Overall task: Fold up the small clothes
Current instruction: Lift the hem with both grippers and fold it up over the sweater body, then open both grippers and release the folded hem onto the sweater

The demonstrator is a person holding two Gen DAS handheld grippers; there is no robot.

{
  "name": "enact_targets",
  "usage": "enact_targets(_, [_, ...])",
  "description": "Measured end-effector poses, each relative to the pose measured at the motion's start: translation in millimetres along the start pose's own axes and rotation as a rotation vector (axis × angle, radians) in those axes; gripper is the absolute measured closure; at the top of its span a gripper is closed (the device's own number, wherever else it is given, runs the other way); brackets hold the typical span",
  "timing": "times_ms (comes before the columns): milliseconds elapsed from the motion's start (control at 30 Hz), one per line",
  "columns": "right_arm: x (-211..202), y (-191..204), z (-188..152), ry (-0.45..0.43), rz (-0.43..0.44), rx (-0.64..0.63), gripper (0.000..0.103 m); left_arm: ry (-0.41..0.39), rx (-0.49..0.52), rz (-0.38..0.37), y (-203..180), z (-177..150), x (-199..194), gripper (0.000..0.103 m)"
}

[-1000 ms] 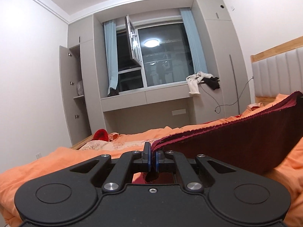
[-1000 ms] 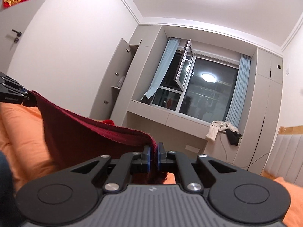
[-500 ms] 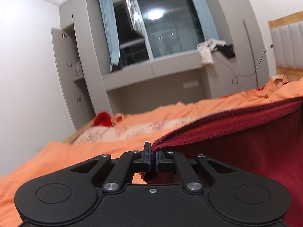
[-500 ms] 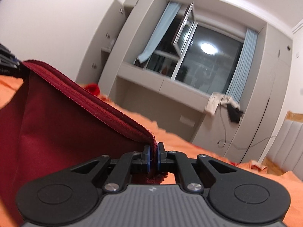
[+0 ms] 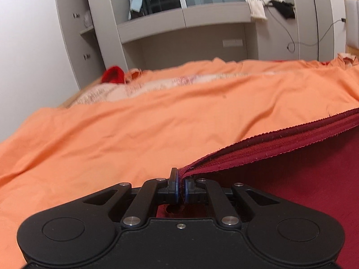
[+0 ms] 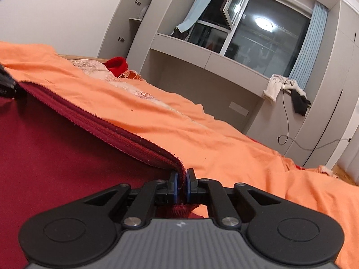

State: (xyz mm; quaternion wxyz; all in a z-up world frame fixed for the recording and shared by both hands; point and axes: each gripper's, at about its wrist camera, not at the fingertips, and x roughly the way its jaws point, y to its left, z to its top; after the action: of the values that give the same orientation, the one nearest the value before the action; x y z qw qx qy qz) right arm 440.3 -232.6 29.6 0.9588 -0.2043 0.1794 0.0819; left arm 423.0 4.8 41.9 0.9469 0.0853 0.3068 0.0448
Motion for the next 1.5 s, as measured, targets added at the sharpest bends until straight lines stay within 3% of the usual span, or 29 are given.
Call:
enact_targets(100, [6, 3, -5, 0.026, 0.004, 0.008, 0.093, 0.023, -0.006, -0.010, 3, -2, 9, 0.094])
enact_targets(233, [10, -1, -7, 0.055, -0.009, 0.019, 0.067, 0.031, -0.026, -0.013, 7, -1, 14, 0.084])
enact_targets(333, [10, -7, -7, 0.058, -0.014, 0.055, 0.055, 0.038, -0.069, -0.023, 14, 1, 15, 0.074])
enact_targets(500, [4, -18, -9, 0.055, -0.009, 0.080, 0.023, -0.004, -0.145, -0.038, 29, 1, 2, 0.023])
enact_targets(633, [-3, -25, -9, 0.042, -0.003, 0.057, 0.001, -0.044, -0.149, -0.053, 35, 5, -11, 0.012])
enact_targets(800, [-15, -35, -12, 0.045, 0.113, 0.015, 0.000, -0.045, -0.116, -0.073, 32, 1, -16, 0.006])
enact_targets(1000, [-4, -38, -26, 0.104, -0.005, 0.067, 0.000, 0.055, -0.057, 0.010, 19, -8, 9, 0.006])
enact_targets(1167, [8, -60, -40, 0.169, -0.120, 0.182, 0.000, 0.139, -0.150, -0.020, 35, -15, 31, 0.003])
enact_targets(1333, [12, -81, -58, 0.195, -0.060, 0.344, 0.000, 0.150, -0.233, -0.047, 48, -19, 32, 0.002])
enact_targets(1500, [2, -89, -59, 0.158, -0.059, 0.362, 0.000, 0.118, -0.250, -0.051, 50, -16, 20, 0.002])
